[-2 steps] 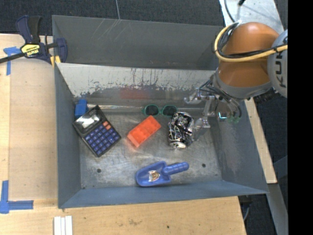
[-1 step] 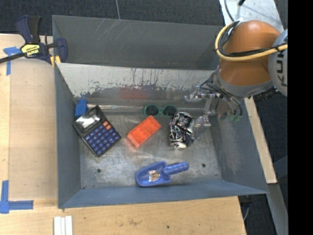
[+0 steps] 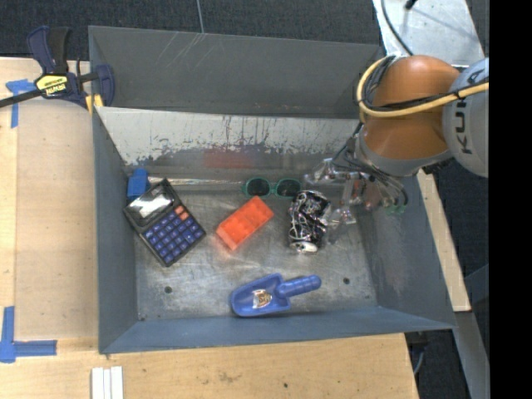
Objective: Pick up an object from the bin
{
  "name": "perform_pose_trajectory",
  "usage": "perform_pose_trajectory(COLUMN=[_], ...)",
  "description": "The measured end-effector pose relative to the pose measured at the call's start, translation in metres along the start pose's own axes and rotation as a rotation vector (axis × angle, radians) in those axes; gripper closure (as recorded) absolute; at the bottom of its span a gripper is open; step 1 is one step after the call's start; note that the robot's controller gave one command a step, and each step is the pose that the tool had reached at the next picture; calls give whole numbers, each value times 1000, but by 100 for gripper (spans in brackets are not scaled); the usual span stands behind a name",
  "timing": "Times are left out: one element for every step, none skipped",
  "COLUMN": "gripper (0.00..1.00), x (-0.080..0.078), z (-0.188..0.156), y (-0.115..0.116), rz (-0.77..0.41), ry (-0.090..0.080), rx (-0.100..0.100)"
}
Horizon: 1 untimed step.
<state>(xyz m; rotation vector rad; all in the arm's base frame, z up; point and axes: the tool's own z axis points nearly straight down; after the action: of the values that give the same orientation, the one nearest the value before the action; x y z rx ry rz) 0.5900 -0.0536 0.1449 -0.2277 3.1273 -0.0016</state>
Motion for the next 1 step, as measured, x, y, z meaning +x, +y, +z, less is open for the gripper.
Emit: perform_pose_trajectory(gripper=[0], x=[-7], z=[59], y=[-12], rz=[-283], ry=[0], rx=[0])
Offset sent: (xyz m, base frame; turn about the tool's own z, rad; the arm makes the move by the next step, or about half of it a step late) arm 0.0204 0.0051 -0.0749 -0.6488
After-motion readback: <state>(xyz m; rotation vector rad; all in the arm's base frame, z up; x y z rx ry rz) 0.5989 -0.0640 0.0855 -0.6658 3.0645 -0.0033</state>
